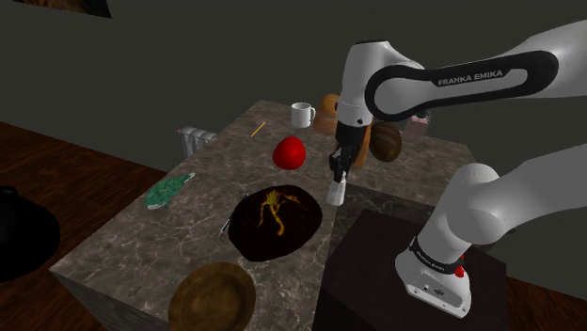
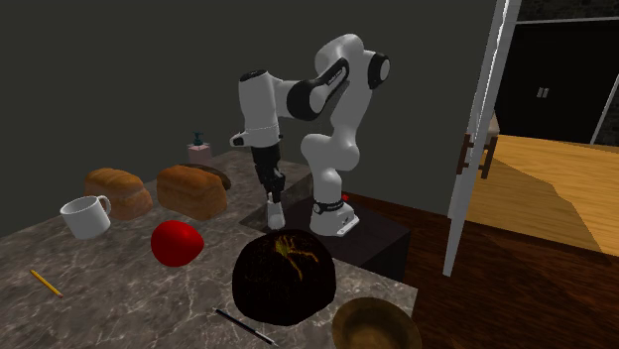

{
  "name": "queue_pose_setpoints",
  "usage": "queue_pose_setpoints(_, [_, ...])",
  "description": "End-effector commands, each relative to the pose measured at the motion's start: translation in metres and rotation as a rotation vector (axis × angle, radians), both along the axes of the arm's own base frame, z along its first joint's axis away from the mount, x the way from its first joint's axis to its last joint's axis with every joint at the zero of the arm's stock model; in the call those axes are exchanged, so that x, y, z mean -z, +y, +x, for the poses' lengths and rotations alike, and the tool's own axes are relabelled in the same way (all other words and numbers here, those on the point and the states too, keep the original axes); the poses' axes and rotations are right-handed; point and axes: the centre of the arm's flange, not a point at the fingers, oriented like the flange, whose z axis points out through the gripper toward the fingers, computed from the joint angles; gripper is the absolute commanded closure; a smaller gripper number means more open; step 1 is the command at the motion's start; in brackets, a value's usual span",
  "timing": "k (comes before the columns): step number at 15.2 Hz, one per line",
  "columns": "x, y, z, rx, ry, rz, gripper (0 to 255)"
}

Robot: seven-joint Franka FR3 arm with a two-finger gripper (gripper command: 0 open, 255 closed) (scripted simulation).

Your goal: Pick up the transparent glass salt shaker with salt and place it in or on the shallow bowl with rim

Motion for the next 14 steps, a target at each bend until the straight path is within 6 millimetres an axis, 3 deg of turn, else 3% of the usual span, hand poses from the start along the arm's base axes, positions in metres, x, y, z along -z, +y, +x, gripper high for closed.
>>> queue_pose_setpoints(1, [-0.012, 0.0, 0.001, 0.0, 0.0, 0.0, 255])
queue_pose_setpoints(11, [-0.06, 0.0, 0.001, 0.0, 0.0, 0.0, 255])
queue_pose_setpoints(14, [-0.064, 0.04, 0.005, 0.0, 0.0, 0.0, 255])
